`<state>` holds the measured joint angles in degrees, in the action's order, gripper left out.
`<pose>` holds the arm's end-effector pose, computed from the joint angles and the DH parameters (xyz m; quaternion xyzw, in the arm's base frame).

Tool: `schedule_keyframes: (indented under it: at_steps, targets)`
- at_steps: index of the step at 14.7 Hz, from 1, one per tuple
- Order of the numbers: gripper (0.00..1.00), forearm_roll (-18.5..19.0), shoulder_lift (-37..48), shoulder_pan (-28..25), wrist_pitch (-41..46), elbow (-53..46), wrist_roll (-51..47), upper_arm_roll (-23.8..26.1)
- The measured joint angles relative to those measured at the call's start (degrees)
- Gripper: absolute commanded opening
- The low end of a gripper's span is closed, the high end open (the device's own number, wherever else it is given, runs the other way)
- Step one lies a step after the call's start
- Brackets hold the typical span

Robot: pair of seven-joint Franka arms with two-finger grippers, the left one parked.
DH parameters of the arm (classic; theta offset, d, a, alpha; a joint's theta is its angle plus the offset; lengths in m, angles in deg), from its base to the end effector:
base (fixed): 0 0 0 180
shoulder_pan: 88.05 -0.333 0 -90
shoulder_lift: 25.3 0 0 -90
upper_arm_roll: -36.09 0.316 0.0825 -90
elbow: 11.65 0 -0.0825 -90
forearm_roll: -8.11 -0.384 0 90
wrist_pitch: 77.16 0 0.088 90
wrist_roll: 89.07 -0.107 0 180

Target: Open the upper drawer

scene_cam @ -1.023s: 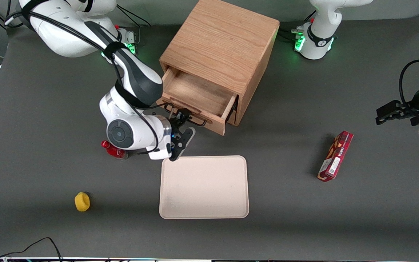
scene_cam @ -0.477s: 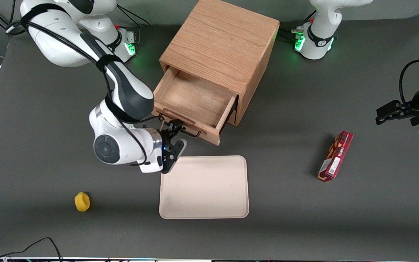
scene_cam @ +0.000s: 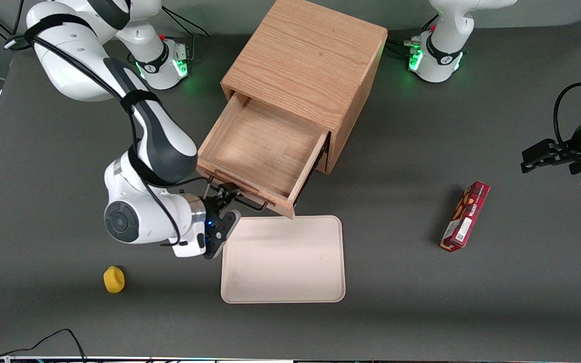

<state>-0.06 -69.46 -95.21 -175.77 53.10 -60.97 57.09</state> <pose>0.6780 0.2879 0.3634 -0.8869 -0.4126 0.0644 0.1974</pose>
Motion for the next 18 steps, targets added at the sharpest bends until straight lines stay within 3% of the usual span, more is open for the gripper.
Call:
schedule_keyframes:
  at_steps: [6,9,12,15,18]
  targets:
    - [1.00,0.11,-0.39,-0.10,0.54,-4.26,1.07,-1.86]
    - [1.00,1.23,3.42,-0.06,0.71,-7.29,0.45,-2.02]
    - [1.00,5.06,12.59,0.06,4.58,-5.92,-13.12,-2.71]
    - [1.00,5.80,20.71,0.26,12.76,-3.60,-26.43,-4.09]
    - [1.00,5.94,28.00,0.91,25.22,-0.20,-30.17,-10.65]
